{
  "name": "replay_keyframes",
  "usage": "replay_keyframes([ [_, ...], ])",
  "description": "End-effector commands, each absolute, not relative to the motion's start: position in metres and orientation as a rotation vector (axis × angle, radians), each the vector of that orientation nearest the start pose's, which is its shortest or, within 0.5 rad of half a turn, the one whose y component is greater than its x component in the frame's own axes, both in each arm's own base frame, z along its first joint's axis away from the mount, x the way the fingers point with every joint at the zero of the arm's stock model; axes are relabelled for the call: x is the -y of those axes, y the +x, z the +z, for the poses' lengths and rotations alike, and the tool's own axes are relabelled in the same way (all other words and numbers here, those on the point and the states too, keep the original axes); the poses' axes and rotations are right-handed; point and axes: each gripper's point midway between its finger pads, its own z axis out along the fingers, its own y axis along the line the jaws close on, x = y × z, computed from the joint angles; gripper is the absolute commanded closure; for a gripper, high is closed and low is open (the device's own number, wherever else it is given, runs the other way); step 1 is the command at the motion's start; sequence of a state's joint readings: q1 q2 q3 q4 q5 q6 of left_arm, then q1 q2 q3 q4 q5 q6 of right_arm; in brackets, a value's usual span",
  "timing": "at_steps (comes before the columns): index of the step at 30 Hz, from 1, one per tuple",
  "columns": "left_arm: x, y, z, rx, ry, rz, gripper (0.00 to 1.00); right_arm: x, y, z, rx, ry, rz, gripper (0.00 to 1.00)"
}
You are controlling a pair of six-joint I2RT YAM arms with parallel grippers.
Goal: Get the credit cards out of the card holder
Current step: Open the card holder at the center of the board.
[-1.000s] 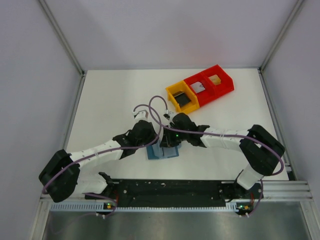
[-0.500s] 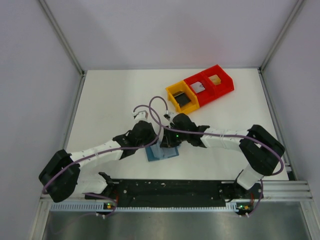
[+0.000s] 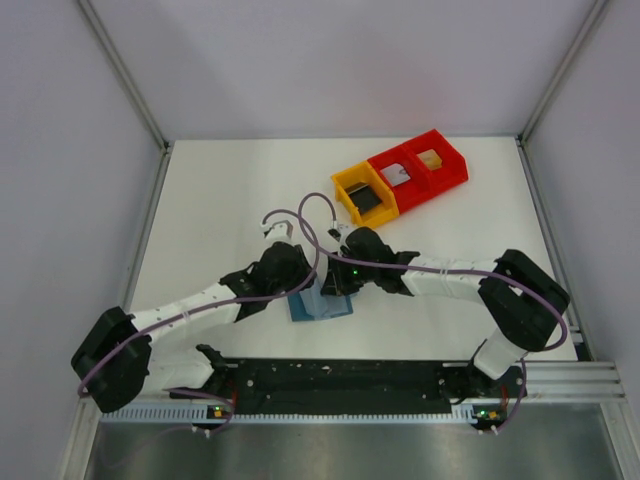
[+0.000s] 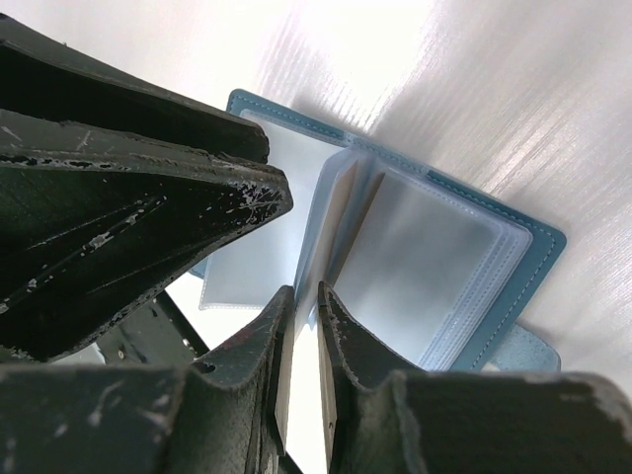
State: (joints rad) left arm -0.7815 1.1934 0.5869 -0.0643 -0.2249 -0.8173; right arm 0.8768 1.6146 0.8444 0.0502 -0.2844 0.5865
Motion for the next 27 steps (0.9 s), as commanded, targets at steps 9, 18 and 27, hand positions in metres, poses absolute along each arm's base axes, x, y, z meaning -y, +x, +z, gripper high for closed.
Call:
replay_keyframes([
  [9,0.242,0.252,0.09,-2.314,-0.142,-0.626,0.67,-0.359,0.208,0.076,-2.406,-0.532,1.029,0.85],
  [18,0.246,0.254,0.098,-2.293,-0.144,-0.651,0.67,-0.36,0.207,0.077,-2.402,-0.537,1.034,0.86],
  [27,0.242,0.252,0.089,-2.316,-0.152,-0.625,0.67,-0.36,0.208,0.077,-2.404,-0.533,1.033,0.87],
])
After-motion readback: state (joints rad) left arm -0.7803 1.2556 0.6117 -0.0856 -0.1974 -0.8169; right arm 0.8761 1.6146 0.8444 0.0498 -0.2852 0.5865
